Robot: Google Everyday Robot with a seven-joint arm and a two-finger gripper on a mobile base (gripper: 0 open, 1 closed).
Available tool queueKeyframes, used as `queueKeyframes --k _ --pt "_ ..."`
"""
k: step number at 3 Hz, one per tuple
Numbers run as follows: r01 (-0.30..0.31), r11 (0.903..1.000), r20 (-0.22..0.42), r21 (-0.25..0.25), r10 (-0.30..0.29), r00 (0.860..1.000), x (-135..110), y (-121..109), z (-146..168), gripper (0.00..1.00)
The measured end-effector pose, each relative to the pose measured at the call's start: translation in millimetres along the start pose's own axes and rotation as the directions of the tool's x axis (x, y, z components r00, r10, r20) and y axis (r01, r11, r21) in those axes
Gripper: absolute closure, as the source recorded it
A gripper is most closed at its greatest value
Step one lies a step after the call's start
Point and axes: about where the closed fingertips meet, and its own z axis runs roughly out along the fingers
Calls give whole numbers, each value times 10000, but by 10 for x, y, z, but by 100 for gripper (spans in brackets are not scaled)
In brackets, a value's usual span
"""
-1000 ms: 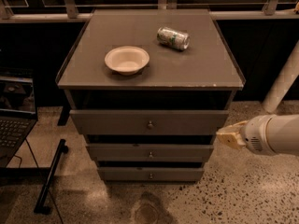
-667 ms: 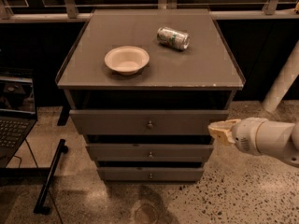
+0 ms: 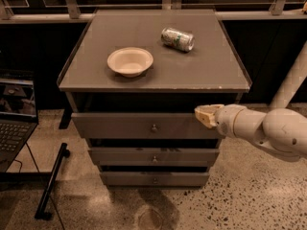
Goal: Open top drawer
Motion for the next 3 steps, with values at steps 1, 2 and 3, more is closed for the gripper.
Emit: queueKeyframes --k 1,2,3 --pt "0 10000 0 0 0 10000 0 0 0 100" --pt "74 9999 150 128 -76 9999 -11 -88 150 100" --pt "236 9995 245 209 -241 9994 -58 -259 401 100"
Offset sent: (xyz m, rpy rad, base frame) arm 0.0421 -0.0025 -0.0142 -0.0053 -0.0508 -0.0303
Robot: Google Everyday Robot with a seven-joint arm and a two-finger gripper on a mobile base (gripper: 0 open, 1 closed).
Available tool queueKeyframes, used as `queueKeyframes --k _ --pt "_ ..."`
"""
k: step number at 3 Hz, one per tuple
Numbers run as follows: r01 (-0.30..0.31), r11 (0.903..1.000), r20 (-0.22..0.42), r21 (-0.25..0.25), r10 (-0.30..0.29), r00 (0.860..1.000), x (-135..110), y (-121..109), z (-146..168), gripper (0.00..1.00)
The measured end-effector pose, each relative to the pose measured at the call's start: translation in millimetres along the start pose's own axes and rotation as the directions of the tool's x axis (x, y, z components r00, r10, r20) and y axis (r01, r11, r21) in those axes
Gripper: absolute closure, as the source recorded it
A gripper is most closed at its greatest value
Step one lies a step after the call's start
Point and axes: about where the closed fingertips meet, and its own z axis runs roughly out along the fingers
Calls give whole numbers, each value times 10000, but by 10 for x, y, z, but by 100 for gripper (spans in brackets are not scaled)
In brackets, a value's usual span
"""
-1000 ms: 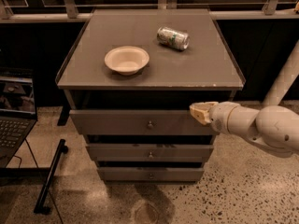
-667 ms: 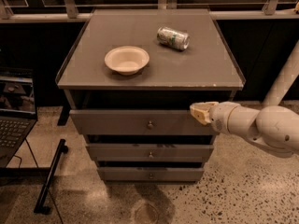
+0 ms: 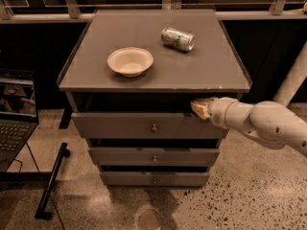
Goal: Open top drawer
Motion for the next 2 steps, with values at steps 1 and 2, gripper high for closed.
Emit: queueKeyframes --k 1,2 --pt "-84 10000 -142 -5 84 9999 34 -137 242 100" --pt "-299 9992 -388 259 309 9988 141 -271 405 100"
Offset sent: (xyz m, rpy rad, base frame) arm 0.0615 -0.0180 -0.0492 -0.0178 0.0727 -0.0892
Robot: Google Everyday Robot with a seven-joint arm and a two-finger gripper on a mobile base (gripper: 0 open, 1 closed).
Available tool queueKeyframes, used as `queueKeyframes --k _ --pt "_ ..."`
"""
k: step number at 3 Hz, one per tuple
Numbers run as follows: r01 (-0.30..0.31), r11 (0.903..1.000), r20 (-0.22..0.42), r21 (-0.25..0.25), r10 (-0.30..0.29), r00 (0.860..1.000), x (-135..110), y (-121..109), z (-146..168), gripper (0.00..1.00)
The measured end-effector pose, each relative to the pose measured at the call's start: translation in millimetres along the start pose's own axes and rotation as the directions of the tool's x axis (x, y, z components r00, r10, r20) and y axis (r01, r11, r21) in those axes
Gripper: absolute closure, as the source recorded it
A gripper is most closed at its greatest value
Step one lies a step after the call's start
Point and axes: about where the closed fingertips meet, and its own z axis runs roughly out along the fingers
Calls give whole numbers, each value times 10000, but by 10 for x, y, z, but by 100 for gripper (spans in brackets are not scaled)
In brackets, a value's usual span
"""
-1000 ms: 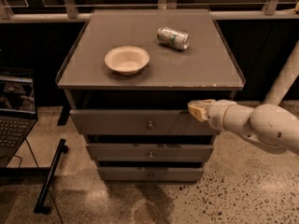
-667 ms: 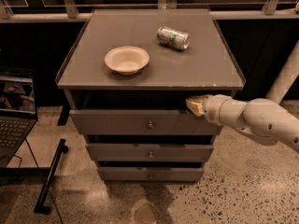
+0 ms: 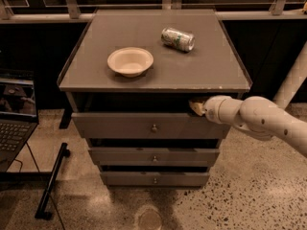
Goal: Open top drawer
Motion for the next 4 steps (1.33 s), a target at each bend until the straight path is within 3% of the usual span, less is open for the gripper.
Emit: queueKeyframes --k 1,3,4 --pt "11 10000 -42 19 -11 10000 14 -6 8 100" --pt "-83 9988 -1215 487 141 9925 304 -63 57 100" --pt "-83 9988 -1216 487 142 9925 266 -59 47 100"
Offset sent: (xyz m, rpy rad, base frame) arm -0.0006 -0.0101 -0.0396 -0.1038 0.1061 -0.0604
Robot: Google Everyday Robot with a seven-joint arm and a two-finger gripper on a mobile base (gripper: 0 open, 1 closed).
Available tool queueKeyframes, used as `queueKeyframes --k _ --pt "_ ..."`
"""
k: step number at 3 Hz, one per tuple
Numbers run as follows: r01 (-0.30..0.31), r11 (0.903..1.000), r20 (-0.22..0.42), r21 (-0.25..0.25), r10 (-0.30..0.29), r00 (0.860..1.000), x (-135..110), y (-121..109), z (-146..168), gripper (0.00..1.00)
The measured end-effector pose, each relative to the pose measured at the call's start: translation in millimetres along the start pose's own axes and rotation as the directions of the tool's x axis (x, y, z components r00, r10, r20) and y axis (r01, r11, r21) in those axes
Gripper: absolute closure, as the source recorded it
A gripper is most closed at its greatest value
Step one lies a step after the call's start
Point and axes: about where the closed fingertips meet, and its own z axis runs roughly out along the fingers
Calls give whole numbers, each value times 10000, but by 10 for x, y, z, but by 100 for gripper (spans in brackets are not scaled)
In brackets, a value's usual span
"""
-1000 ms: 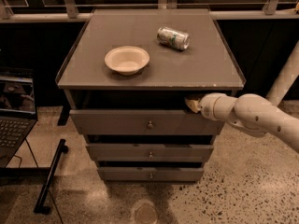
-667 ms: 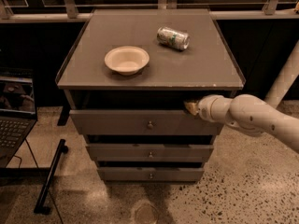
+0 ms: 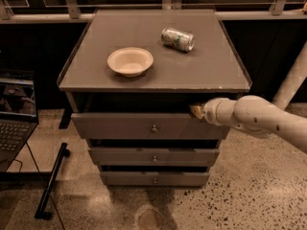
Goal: Open top drawer
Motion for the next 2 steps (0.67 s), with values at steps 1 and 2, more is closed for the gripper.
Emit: queueKeyframes --k 1,2 --pt "-37 10000 -126 -89 36 9999 -8 50 -15 100" --pt "-231 9997 -333 -102 227 9992 37 50 -76 100"
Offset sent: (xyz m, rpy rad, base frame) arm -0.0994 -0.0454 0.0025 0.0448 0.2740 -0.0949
